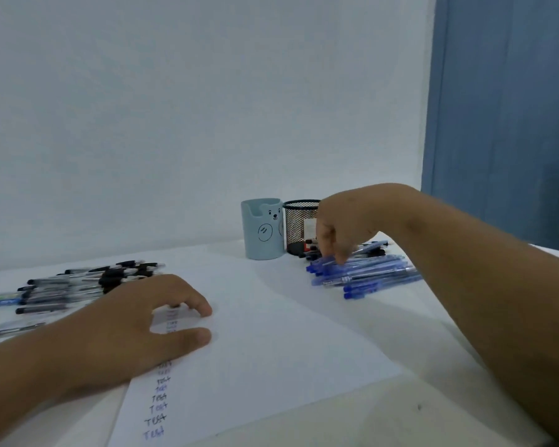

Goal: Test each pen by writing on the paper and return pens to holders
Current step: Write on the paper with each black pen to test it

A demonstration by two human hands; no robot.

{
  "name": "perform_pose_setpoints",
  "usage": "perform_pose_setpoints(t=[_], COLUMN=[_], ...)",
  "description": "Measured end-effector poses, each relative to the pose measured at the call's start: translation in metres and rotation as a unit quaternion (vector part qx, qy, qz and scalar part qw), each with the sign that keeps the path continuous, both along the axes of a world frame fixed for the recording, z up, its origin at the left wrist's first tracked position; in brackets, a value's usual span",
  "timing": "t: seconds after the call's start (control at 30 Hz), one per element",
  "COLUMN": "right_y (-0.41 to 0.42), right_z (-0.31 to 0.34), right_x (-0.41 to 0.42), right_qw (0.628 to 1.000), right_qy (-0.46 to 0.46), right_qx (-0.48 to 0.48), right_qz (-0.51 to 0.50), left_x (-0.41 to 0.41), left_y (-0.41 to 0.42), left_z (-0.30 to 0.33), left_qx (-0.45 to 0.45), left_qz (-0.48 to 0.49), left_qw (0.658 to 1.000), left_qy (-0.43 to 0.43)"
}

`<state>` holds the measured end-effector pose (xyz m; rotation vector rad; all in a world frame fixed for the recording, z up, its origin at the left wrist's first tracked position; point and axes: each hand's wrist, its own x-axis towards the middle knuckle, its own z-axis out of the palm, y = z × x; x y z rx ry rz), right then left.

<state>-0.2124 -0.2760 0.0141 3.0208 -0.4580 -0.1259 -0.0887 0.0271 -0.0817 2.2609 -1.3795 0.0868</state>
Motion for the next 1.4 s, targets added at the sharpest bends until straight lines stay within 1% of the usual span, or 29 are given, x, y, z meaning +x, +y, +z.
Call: perform_pose_setpoints(t=[0.13, 0.2, 0.33, 0.4, 0.5, 0.57, 0.63, 0.73, 0.87, 1.0, 1.07, 1.2, 1.3, 1.4], right_y=[-0.001, 0.003, 0.024, 0.043, 0.077, 0.097, 0.113, 0.122, 0.120, 0.117, 0.117, 0.117, 0.117, 0.117], right_z=[-0.001, 0.000, 0.003, -0.002, -0.021, -0.037, -0.054, -0.073, -0.086, -0.087, -0.087, -0.089, -0.090, -0.092], right_x=[-0.004, -0.005, -0.007, -0.007, 0.001, 0.012, 0.022, 0.034, 0.042, 0.043, 0.043, 0.044, 0.044, 0.042], right_qw=[0.996, 0.995, 0.997, 0.996, 0.982, 0.963, 0.947, 0.931, 0.919, 0.919, 0.919, 0.918, 0.918, 0.916], right_qy=[0.069, 0.076, 0.021, -0.034, -0.141, -0.184, -0.194, -0.215, -0.248, -0.245, -0.241, -0.236, -0.238, -0.243], right_qx=[-0.037, -0.048, -0.069, -0.078, -0.033, 0.012, 0.033, 0.043, 0.059, 0.071, 0.077, 0.081, 0.085, 0.090], right_qz=[-0.043, -0.047, -0.012, 0.028, 0.121, 0.197, 0.256, 0.291, 0.301, 0.301, 0.302, 0.308, 0.307, 0.306], left_x=[-0.002, -0.002, 0.000, 0.004, 0.022, 0.039, 0.055, 0.072, 0.092, 0.099, 0.095, 0.091, 0.090, 0.084], left_y=[-0.001, 0.000, 0.005, 0.008, 0.021, 0.035, 0.050, 0.068, 0.075, 0.073, 0.068, 0.065, 0.069, 0.067], left_z=[0.001, 0.002, 0.010, 0.017, 0.026, 0.028, 0.028, 0.025, 0.015, 0.012, 0.014, 0.014, 0.015, 0.021], left_qx=[-0.006, -0.004, -0.033, -0.071, -0.093, -0.089, -0.079, -0.060, -0.035, 0.038, 0.049, 0.003, -0.057, -0.142], left_qz=[-0.003, -0.003, 0.018, 0.032, 0.066, 0.090, 0.113, 0.153, 0.183, 0.243, 0.250, 0.245, 0.219, 0.201], left_qw=[1.000, 1.000, 0.999, 0.997, 0.993, 0.990, 0.987, 0.984, 0.979, 0.967, 0.963, 0.963, 0.969, 0.963], left_qy=[0.009, -0.002, -0.012, -0.016, -0.042, -0.066, -0.076, -0.072, -0.079, -0.072, -0.089, -0.109, -0.096, -0.106])
